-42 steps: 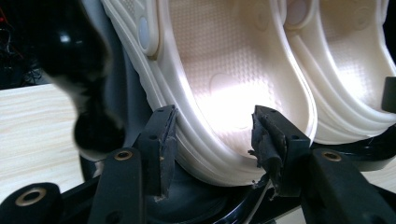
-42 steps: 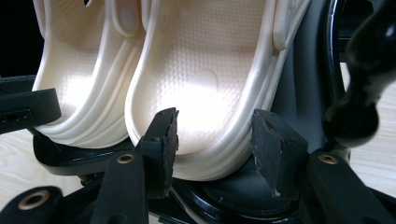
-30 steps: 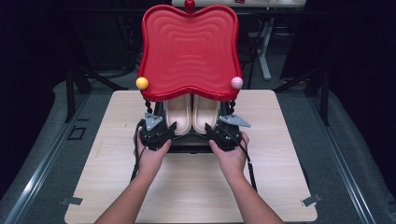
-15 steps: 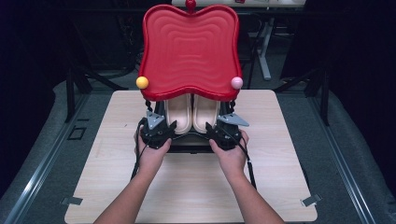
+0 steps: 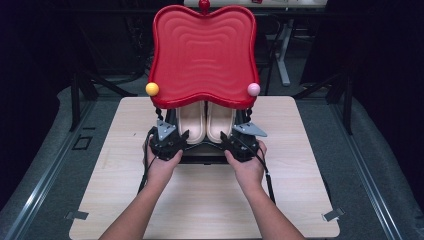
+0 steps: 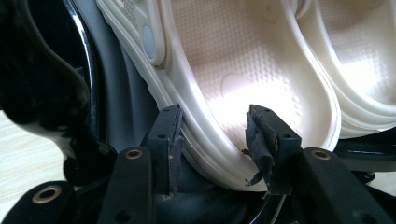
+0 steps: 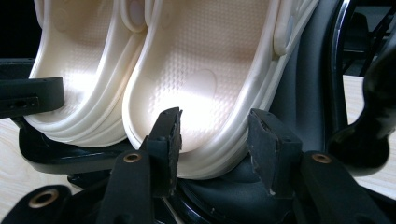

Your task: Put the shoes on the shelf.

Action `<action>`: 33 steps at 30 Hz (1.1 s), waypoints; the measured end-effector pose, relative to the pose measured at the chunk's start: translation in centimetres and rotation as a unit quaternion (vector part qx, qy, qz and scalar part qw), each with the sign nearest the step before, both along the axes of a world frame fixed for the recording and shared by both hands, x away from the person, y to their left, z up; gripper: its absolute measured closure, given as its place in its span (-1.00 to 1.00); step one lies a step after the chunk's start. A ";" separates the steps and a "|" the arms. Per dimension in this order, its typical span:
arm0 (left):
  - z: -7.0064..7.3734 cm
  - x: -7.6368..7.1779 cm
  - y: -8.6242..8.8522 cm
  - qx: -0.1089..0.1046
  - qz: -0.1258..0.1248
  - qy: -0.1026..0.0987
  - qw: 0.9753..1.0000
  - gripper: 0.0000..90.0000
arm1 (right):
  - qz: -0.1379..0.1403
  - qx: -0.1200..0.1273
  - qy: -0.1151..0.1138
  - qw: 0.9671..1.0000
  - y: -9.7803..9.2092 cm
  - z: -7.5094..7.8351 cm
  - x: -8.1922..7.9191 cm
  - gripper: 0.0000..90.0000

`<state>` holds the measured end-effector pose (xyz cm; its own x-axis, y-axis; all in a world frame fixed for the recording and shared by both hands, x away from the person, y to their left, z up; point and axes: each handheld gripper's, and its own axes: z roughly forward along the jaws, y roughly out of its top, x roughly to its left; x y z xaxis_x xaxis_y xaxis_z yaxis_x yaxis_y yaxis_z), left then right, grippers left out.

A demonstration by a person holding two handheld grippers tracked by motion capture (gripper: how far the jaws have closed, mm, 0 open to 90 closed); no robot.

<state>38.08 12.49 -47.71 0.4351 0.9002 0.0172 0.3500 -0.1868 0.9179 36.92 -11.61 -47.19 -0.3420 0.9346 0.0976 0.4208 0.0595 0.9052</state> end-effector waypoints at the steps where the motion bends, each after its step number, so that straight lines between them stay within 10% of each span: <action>1: 0.0 0.0 0.0 0.001 0.000 0.000 1.000 0.24 | 0.000 -0.002 0.000 1.000 0.0 0.0 0.0 0.20; 33: 0.6 -1.3 0.6 -0.005 -0.020 -0.009 1.000 0.10 | 0.016 -0.034 -0.018 0.999 -0.1 1.0 -1.9 0.12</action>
<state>36.79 13.07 -47.10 0.4712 0.8819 0.0167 0.3261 -0.1917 0.9257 35.05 -11.74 -46.18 -0.3733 0.9275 0.0220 0.3843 0.1331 0.9135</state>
